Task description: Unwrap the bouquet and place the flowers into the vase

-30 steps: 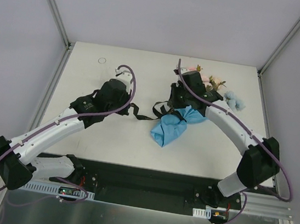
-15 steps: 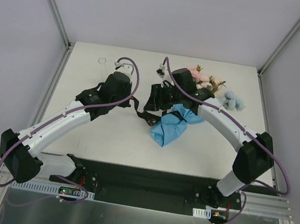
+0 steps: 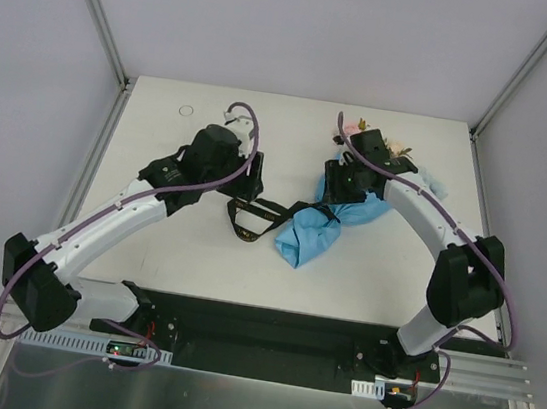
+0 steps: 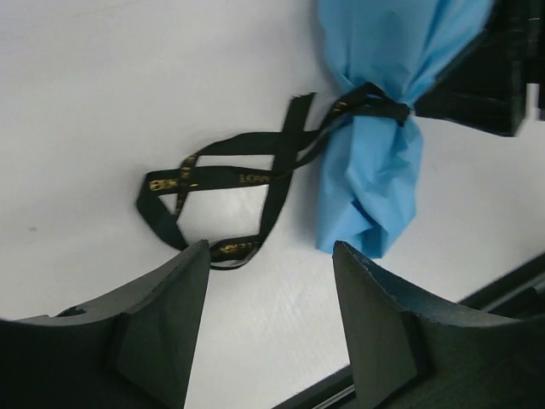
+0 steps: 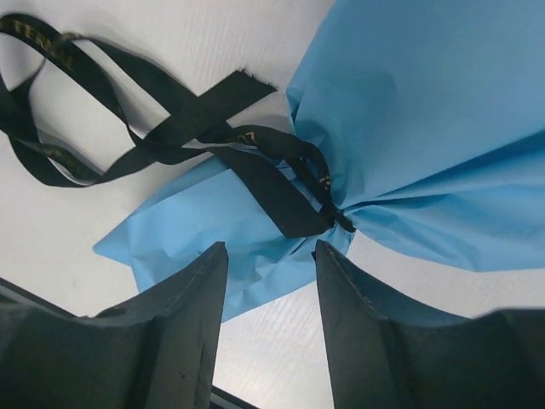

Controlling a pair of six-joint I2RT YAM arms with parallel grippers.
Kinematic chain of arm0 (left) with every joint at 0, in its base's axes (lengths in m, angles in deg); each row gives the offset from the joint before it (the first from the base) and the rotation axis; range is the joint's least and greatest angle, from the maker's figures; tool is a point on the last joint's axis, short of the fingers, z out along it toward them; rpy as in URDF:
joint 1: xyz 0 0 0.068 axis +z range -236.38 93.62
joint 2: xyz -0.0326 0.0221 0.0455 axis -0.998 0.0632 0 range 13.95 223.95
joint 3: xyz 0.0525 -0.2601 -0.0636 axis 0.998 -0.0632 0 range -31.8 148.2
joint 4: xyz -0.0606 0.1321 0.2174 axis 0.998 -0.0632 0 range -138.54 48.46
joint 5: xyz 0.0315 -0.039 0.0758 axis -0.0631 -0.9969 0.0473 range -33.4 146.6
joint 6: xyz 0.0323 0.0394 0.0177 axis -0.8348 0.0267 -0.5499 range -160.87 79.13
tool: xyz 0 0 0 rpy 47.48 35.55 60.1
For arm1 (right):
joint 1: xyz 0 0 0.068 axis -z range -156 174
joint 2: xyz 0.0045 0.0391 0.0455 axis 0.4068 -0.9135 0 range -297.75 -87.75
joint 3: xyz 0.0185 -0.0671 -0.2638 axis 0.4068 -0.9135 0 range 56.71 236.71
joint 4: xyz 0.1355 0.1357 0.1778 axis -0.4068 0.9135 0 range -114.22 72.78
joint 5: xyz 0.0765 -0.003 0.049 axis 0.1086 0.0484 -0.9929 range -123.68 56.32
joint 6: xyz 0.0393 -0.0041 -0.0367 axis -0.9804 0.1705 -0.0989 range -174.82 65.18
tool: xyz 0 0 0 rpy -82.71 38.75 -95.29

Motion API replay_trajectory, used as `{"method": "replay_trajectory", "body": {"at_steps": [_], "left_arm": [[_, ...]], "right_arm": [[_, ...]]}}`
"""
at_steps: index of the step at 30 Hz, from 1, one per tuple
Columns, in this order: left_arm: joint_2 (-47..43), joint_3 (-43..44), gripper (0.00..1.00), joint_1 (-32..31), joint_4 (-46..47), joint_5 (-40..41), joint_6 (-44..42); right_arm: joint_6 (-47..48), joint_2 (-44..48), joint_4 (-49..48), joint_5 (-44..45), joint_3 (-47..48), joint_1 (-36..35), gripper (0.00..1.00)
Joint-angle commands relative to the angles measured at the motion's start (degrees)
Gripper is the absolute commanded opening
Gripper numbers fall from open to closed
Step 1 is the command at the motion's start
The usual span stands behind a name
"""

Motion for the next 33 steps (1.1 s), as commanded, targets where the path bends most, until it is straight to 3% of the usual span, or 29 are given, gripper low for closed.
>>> {"method": "replay_trajectory", "body": {"at_steps": [1, 6, 13, 16, 24, 26, 29, 31, 33], "left_arm": [[4.0, 2.6, 0.59, 0.2, 4.6, -17.9, -0.7], [9.1, 3.7, 0.59, 0.2, 6.4, -28.1, 0.5], [19.0, 11.0, 0.59, -0.4, 7.7, -40.9, 0.0], [24.3, 14.1, 0.59, -1.5, 7.7, -40.6, 1.3], [35.9, 19.2, 0.63, -2.3, 4.0, -29.7, 1.4], [38.7, 20.3, 0.58, -2.3, 3.0, -29.6, 1.3], [41.4, 19.5, 0.4, -2.4, 2.3, -30.1, 2.7], [42.5, 18.1, 0.29, -2.5, 2.2, -29.7, 3.4], [42.9, 16.9, 0.25, -3.1, 2.2, -28.3, 3.4]], "right_arm": [[5.9, -2.6, 0.6, 1.1, 0.1, -1.5, 0.49], [6.7, -6.3, -1.1, 0.8, 0.3, -1.6, 0.48], [8.2, -6.5, -0.9, 8.7, -1.1, -2.2, 0.44], [8.3, -7.6, -1.1, 7.2, -1.7, -2.2, 0.41], [8.9, -7.3, -4.6, 3.9, -4.7, -2.1, 0.4], [8.6, -6.7, -5.6, 2.2, -6.0, -2.0, 0.38], [7.9, -6.4, -5.6, 2.6, -6.3, -2.0, 0.14], [7.2, -4.5, -5.9, 2.6, -7.0, -1.9, 0.08], [5.9, -2.8, -6.0, 3.0, -7.6, -1.9, 0.03]]}}
